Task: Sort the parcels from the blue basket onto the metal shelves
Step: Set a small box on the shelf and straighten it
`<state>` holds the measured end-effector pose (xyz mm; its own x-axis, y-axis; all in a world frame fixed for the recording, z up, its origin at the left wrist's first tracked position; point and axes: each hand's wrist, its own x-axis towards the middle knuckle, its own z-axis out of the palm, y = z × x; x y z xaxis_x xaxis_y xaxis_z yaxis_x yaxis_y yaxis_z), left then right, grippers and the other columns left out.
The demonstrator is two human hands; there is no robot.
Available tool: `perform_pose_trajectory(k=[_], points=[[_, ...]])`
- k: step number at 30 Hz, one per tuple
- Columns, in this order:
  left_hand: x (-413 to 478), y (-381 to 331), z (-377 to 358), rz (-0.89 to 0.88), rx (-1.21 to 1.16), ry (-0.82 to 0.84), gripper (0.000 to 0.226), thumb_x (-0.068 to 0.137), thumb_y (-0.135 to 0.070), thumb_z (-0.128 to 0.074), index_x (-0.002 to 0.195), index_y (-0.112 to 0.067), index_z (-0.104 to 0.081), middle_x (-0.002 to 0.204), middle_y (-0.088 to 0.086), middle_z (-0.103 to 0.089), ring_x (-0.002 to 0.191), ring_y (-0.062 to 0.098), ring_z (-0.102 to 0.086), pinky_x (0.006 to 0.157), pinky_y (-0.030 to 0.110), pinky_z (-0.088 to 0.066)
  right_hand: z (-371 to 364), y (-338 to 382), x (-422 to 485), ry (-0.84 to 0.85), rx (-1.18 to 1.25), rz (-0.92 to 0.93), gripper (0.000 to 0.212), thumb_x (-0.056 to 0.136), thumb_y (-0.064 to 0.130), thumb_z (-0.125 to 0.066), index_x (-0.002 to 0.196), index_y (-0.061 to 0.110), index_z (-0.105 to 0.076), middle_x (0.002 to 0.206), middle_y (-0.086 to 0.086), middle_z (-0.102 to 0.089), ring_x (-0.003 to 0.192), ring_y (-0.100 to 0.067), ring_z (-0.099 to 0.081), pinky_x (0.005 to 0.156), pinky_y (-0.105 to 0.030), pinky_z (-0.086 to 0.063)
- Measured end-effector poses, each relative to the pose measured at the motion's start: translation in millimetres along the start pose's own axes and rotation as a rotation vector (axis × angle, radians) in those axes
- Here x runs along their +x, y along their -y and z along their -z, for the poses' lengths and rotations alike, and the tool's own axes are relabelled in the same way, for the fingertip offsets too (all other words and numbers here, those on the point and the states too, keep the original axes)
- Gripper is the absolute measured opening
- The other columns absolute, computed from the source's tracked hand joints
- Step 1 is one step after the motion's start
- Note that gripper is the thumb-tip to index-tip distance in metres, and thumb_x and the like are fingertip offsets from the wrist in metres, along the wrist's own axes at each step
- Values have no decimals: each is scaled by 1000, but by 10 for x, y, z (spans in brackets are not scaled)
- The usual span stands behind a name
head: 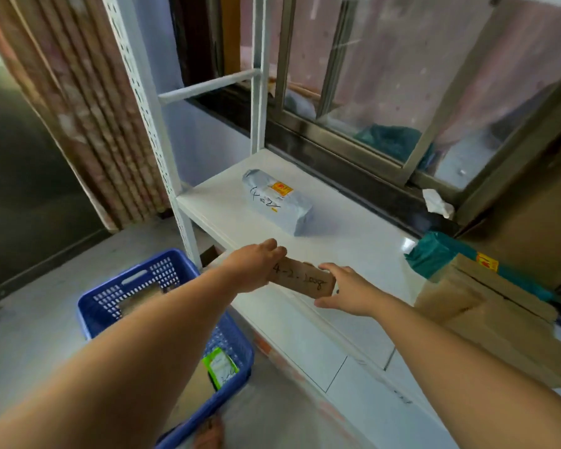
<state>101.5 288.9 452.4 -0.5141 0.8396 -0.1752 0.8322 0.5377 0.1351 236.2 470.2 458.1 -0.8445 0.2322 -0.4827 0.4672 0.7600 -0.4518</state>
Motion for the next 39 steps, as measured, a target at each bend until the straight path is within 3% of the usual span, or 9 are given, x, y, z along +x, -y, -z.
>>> perform_pose_trajectory(k=[5, 10, 14, 21, 25, 28, 31, 34, 39], points=[[277, 557, -80, -55, 59, 2, 43, 89, -12, -55, 128, -15, -37, 119, 8, -38, 94, 31, -54, 70, 43, -52, -102, 440, 515, -72, -7, -80, 68, 82, 29, -71, 141, 24, -37, 133, -7, -42, 116, -24, -51, 95, -32, -45], [519, 1027, -160, -64, -1, -18, 44, 90, -3, -51, 130, -13, -36, 126, 10, -35, 97, 31, -51, 73, 44, -54, -301, 772, 994, -181, 147, -159, 50, 84, 18, -66, 130, 22, -48, 120, -11, -51, 93, -23, -60, 80, -32, -52], [612, 1262, -326, -21, -97, -41, 41, 90, -6, -54, 125, -14, -34, 122, 12, -31, 91, 31, -55, 70, 44, -55, -420, 882, 1210, -319, 186, -294, 40, 89, 5, -57, 126, 18, -46, 125, -9, -37, 84, -21, -49, 75, -25, -40], [681, 1423, -665, 60, -213, 0, 43, 92, -8, -52, 131, -13, -34, 128, 11, -30, 88, 29, -58, 70, 40, -56, -581, 907, 1357, -312, 193, -320, 18, 87, 5, -60, 98, 15, -49, 124, -7, -35, 80, -14, -52, 76, -21, -43], [706, 1435, -704, 117, -275, 8, 39, 94, -11, -49, 132, -6, -42, 135, 10, -30, 96, 27, -57, 77, 37, -56, -658, 903, 1322, -213, 99, -284, 36, 94, 10, -55, 128, 17, -50, 145, -4, -21, 114, -18, -51, 97, -23, -40], [751, 1450, -667, 170, -294, -48, 31, 94, -18, -51, 122, -3, -48, 133, 11, -34, 101, 27, -53, 70, 32, -53, -686, 907, 1280, -206, -125, -229, 49, 95, 19, -52, 142, 26, -39, 154, -2, -9, 135, -21, -34, 106, -29, -38], [798, 1449, -646, 208, -347, -27, 25, 95, -11, -46, 120, -6, -49, 124, 12, -39, 95, 32, -55, 69, 36, -46, -704, 919, 1254, -143, -348, -148, 59, 96, 20, -48, 148, 37, -24, 157, -2, -6, 142, -23, -17, 109, -32, -35], [824, 1445, -700, 229, -394, -4, 36, 93, -13, -53, 128, -14, -49, 116, 10, -41, 90, 31, -58, 75, 42, -54, -716, 936, 1249, -85, -431, -115, 71, 95, 17, -45, 150, 43, -7, 159, -2, -1, 146, -24, -9, 107, -30, -37], [824, 1453, -788, 324, -625, 38, 46, 90, -23, -56, 133, -26, -39, 116, 8, -49, 98, 30, -58, 81, 43, -55, -701, 936, 1287, -106, -318, -139, 73, 92, 21, -52, 150, 35, -12, 159, 0, -11, 142, -23, -23, 106, -31, -37]])
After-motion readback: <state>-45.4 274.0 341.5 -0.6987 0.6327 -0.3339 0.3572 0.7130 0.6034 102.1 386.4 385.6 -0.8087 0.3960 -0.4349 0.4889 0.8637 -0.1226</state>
